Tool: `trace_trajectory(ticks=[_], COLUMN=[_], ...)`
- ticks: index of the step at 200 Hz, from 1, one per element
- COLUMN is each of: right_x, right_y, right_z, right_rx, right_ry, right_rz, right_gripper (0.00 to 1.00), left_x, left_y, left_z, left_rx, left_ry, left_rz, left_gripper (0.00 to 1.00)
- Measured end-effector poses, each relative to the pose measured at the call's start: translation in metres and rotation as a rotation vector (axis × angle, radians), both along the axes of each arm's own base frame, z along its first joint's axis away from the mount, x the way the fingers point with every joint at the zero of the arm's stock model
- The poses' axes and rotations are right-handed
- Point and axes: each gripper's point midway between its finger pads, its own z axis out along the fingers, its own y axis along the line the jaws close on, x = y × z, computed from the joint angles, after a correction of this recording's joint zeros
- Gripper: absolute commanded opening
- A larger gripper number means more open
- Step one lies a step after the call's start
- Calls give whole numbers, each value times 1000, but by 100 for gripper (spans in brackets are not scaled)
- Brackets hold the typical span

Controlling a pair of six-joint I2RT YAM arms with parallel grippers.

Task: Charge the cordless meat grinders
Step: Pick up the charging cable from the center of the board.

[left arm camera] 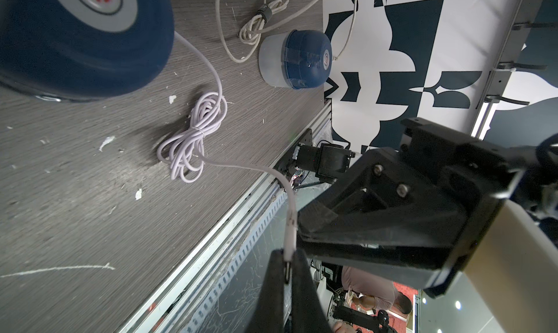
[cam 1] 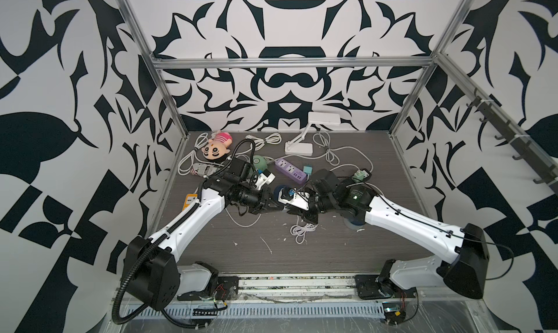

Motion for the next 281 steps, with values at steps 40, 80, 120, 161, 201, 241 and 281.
trace_trajectory(ticks=[40, 80, 120, 161, 201, 241, 281], right_x=[1, 2, 3, 4, 5, 8, 3], right_y=[0, 0, 0, 0, -1, -4, -20], right_z=[-5, -6, -5, -5, -5, -5, 3], right_rx=[-15, -23, -24, -26, -29, -38, -31], right_ry=[1, -2, -10, -12, -16, -29, -88], right_rz=[-3, -6, -9, -12, -18, -40, -61], right_gripper=[13, 9, 0, 0, 0, 21, 40], left_x=[0, -1, -1, -1, -4, -4, -4], left_y=[0, 0, -1, -1, 0, 0, 0], left_z=[0, 1, 2, 3, 13, 16, 16], left_rx=[-1, -5, -11, -13, -33, -40, -37], left_ry=[0, 3, 5, 11, -14, -20, -21], left_rz=[0, -4, -5, -2, 2, 5, 6], left_gripper=[0, 0, 0, 0, 0, 0, 0])
